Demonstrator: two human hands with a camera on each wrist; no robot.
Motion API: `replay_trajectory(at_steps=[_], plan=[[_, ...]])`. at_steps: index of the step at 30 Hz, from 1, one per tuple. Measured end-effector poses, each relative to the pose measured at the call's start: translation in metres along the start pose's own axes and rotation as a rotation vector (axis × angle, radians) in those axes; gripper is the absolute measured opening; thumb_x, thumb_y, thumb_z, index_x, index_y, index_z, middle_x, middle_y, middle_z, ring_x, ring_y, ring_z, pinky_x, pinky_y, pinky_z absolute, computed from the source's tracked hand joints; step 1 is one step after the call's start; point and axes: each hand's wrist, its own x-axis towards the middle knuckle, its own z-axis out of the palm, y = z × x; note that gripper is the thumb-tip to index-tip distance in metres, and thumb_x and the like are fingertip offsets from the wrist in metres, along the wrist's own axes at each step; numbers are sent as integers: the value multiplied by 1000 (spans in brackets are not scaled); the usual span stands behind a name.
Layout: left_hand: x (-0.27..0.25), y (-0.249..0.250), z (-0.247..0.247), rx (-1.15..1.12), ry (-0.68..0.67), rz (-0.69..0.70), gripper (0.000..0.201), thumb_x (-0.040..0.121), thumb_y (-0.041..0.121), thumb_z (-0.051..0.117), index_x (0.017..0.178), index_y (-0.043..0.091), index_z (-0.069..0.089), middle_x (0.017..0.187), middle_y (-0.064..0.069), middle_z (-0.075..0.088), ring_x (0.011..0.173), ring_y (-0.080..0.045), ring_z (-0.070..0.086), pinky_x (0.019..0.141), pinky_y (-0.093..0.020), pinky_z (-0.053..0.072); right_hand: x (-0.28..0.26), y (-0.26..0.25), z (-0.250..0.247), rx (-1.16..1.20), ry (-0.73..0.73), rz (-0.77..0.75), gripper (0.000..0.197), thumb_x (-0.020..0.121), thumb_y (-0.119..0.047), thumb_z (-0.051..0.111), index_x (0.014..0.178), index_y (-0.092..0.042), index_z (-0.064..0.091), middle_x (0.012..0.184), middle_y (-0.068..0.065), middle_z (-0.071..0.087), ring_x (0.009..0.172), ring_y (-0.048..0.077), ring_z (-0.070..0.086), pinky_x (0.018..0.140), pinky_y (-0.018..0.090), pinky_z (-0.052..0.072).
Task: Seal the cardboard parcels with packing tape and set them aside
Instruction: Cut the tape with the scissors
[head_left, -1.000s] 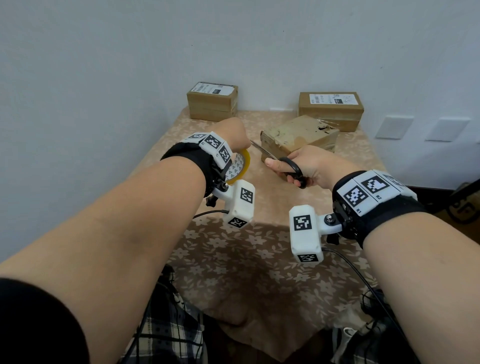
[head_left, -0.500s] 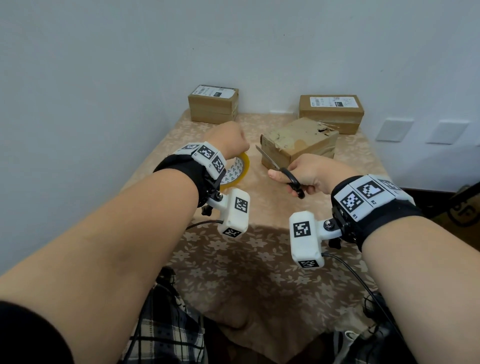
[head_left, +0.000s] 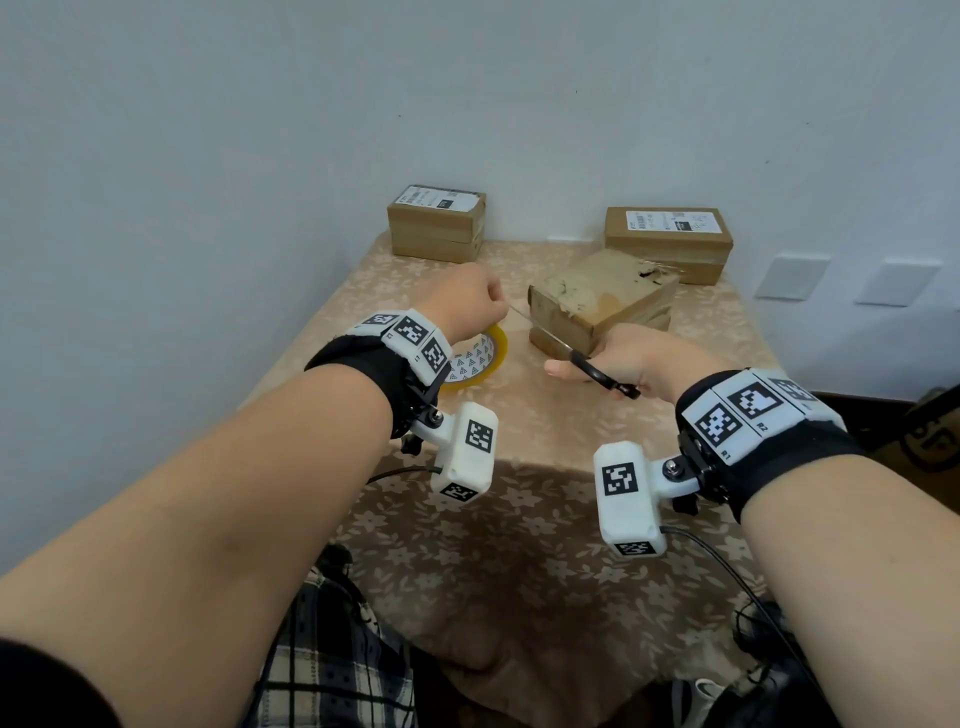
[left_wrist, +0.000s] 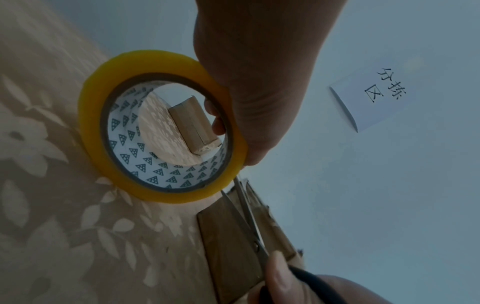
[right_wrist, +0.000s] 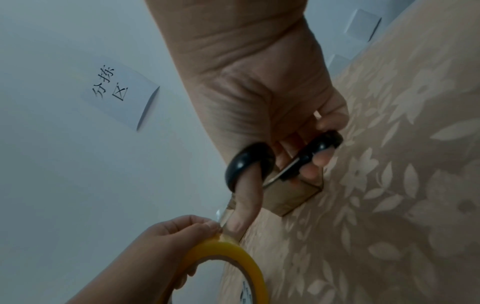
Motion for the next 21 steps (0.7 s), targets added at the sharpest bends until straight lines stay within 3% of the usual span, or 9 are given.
replay_trajectory(at_steps=[5,10,15,17,19,21], plan=[[-4,-14,-2,-137,49,-63,12,86,24,55,75,23,61,82,5,65,82,-19,62,80,-43,53,-6,-1,-1,-76,39,-2,59,72,-62,71,62,-9,49,56,5,48,51,21,44,55,26,39],[-12,-22,-3,-184,98,-48,14,87,25,55,82,17,65,87,1,67,85,-19,62,81,-45,52,-11,-7,-1,-373,0,14,59,75,-64,66,67,-8,47,66,5,51,70,26,52,68,30,43],[-11,-1,-7,-45,-91,158,10,91,29,55,87,24,62,103,-1,69,92,-20,62,81,-38,50,-14,-9,-4,-382,51,-15,55,77,-60,68,67,-11,44,68,3,49,66,21,49,58,29,38],[-7,11,-8,31,-162,215,12,92,29,52,87,24,61,105,-6,69,92,-24,62,79,-37,49,-16,-6,-9,-416,58,-21,50,77,-57,70,76,-10,52,76,5,54,76,25,53,66,31,44],[-1,18,-9,71,-207,244,12,92,28,50,87,23,60,114,-6,66,100,-25,61,86,-41,48,-16,1,-16,-435,100,-43,46,80,-47,71,100,-7,59,96,10,62,90,29,58,77,35,50],[3,23,-9,111,-247,269,11,92,27,50,87,23,59,121,-6,64,105,-25,59,90,-43,46,-17,11,-22,-425,151,-69,47,85,-34,69,121,-7,56,113,11,62,99,30,57,83,34,49]])
